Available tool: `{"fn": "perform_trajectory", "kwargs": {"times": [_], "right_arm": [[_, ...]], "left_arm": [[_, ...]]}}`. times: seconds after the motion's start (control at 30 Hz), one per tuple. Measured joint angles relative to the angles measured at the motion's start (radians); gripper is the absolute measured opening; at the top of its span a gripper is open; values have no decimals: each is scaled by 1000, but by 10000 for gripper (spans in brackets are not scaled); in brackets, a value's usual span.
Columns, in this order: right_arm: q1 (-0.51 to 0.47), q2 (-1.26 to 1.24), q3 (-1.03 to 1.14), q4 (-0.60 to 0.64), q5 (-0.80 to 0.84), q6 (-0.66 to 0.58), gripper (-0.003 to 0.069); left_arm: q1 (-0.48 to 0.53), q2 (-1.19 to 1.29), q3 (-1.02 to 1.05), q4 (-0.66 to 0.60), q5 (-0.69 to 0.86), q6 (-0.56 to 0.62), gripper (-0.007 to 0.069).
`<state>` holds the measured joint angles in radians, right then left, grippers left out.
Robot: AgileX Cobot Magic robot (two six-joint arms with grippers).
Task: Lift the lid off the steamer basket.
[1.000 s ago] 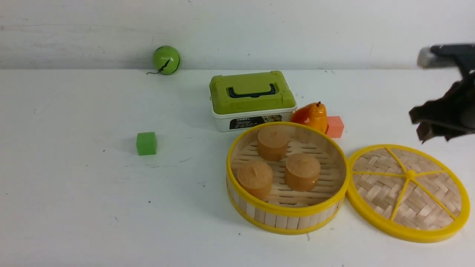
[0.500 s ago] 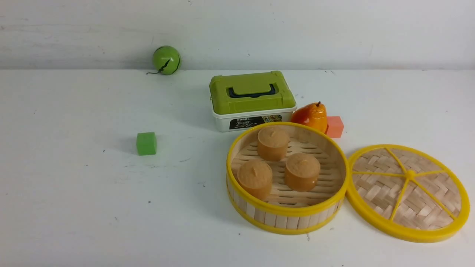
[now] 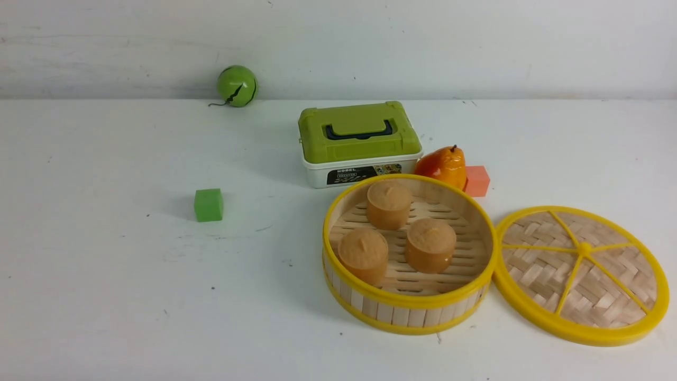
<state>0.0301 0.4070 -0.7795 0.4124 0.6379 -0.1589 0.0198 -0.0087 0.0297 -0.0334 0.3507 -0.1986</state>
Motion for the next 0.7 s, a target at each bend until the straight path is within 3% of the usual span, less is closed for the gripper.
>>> {"fn": "perform_trajectory", "kwargs": {"times": [0.13,0.33,0.53,0.7], "right_arm": [[0,-8,0,-21,-24,-2,-18],[0,-17,113,-179,-124,-3,-18],[-3,-128,430,-390,-372,61,-15],[-66,-258,619,-462,-434,146,-19]], "left_arm": [[0,0,0,0,0,0,239],[0,0,0,0,0,0,239],[0,0,0,0,0,0,239],[0,0,0,0,0,0,239]]}}
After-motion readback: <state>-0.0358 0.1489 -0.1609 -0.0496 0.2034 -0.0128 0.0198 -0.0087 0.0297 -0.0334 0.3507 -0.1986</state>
